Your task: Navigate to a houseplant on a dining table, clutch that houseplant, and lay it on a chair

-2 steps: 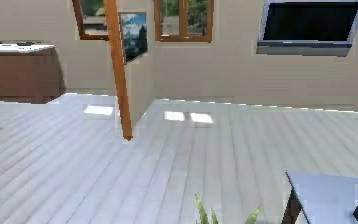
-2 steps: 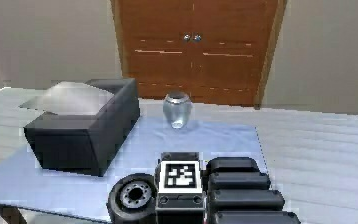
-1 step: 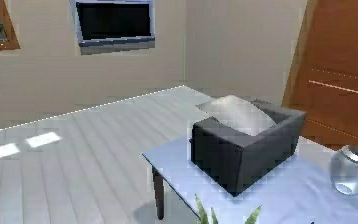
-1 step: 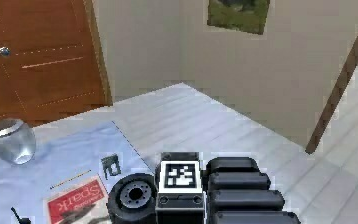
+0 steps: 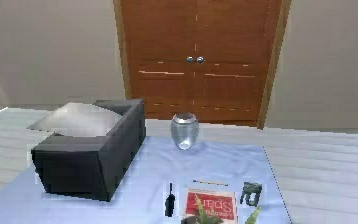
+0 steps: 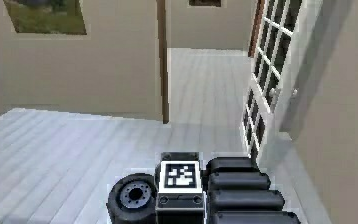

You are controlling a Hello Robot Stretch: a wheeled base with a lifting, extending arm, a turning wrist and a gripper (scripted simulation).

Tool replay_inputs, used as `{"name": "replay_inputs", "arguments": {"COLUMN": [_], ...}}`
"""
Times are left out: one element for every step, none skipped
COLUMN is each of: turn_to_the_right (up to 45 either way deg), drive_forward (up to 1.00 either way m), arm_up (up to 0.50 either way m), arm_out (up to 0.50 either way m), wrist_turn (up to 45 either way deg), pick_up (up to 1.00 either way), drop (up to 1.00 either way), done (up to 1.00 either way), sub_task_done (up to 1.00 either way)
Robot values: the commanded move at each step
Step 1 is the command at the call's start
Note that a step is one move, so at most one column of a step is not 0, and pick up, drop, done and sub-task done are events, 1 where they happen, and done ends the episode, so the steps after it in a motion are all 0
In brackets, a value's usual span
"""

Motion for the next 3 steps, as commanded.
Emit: {"name": "replay_inputs", "arguments": {"turn_to_the_right": [18.0, -45.0, -45.0], "drive_forward": [0.00, 0.00, 0.00], "arm_up": [0.00, 0.00, 0.00], "arm_out": [0.00, 0.00, 0.00], "wrist_turn": [0.0, 0.0, 0.0], "pick_up": [0.00, 0.00, 0.00], "drop": [0.00, 0.00, 0.00], "done": [0.00, 0.00, 0.00], "sub_task_done": [0.00, 0.00, 0.00]}}
